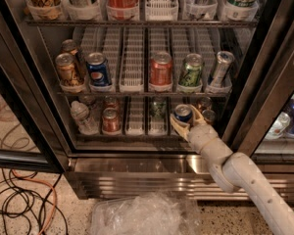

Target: Pick pepsi can from bottom shelf of fridge

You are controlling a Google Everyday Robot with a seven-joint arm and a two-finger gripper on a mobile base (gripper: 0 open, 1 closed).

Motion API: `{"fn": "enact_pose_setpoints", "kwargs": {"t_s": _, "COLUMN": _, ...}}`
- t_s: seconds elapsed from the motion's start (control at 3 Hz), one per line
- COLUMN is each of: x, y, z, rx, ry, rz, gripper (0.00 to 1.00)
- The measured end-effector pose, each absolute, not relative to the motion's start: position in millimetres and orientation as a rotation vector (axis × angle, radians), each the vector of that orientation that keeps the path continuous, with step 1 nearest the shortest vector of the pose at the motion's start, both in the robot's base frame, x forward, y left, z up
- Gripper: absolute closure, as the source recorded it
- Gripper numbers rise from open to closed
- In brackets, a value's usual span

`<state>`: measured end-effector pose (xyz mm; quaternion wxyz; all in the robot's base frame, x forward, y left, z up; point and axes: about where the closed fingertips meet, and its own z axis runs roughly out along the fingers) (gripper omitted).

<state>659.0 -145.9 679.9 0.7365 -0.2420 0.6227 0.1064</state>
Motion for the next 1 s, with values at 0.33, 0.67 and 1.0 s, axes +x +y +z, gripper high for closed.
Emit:
{"fn": "enact_pose_setpoints", "kwargs": {"t_s": 0.33, "x": 625.1, "y": -159.7, "z": 701.1, "rx": -0.481, "ry": 1.430, "rz": 0.450, "gripper": 1.00}}
{"fn": "enact_pose_setpoints", "kwargs": {"t_s": 0.67, "x": 621.2, "y": -153.1, "z": 708.4, "rx": -0.459, "ry": 1.433, "rz": 0.523, "gripper": 1.00}}
{"fn": "enact_pose_setpoints", "kwargs": {"t_s": 1.0, "x": 621.4, "y": -153.2, "z": 708.2, "rx": -0.461, "ry": 1.433, "rz": 0.519, "gripper": 1.00}}
